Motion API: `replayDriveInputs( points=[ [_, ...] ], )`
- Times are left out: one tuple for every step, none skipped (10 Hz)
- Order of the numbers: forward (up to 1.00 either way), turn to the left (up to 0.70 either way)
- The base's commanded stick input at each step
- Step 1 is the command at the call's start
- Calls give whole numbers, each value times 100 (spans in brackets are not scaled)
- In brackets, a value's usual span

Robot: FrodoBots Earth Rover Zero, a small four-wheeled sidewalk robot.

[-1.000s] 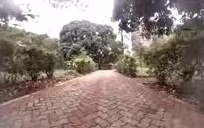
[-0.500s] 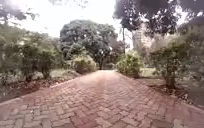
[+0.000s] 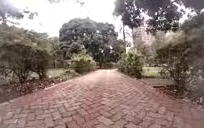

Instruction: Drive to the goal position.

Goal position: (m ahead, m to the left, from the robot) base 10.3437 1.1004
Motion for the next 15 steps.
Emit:
replayDriveInputs(
  points=[
    [70, 0],
    [70, 0],
    [70, 0],
    [70, 0],
    [70, 0],
    [70, 0],
    [70, -35],
    [70, 0],
    [70, 0],
    [70, 0],
    [70, 0],
    [70, 0],
    [70, 0],
    [70, 0],
    [70, 0]
  ],
)
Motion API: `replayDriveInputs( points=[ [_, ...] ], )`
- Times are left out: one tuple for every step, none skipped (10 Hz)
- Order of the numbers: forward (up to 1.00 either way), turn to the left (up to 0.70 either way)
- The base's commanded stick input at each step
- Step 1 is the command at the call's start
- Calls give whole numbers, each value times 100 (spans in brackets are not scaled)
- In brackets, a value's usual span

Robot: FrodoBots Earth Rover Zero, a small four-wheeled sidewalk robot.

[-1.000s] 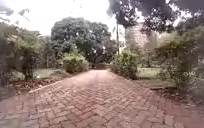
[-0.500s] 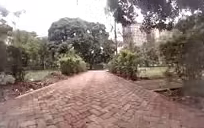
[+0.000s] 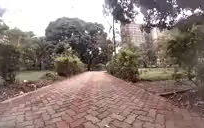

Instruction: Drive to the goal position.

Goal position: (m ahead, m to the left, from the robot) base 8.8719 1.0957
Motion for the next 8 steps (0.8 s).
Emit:
replayDriveInputs(
  points=[
    [70, 0],
    [70, 0],
    [70, 0],
    [70, 0],
    [70, 0],
    [70, 0],
    [70, 10],
    [70, 25]
  ],
)
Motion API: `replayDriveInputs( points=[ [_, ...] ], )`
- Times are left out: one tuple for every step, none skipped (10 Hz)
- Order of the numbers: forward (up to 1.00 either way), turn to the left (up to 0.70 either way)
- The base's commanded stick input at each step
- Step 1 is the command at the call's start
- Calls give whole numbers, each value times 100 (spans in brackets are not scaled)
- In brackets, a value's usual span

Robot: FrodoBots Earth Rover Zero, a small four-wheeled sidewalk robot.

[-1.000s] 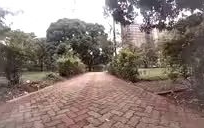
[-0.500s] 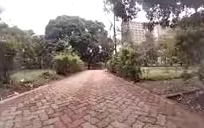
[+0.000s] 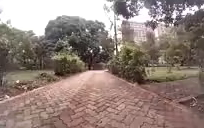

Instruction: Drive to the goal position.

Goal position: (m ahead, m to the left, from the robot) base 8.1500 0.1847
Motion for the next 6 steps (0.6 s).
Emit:
replayDriveInputs(
  points=[
    [70, 35],
    [70, 35],
    [70, 27],
    [70, 8],
    [70, 0],
    [70, 0]
  ],
)
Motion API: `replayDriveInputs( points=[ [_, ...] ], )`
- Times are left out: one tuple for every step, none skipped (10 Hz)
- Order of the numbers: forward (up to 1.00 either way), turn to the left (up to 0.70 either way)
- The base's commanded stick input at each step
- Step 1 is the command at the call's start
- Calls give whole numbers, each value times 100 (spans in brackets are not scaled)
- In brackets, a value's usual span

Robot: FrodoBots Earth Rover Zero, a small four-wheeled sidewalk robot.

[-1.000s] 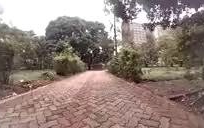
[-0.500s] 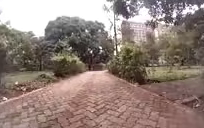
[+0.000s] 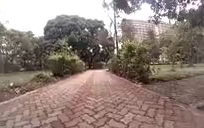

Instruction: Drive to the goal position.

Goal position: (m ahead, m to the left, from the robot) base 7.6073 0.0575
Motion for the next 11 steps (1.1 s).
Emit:
replayDriveInputs(
  points=[
    [70, 0],
    [70, 0],
    [70, 0],
    [70, 0],
    [70, 0],
    [70, 0],
    [70, 0],
    [70, 0],
    [70, 0],
    [70, 0],
    [70, 0]
  ],
)
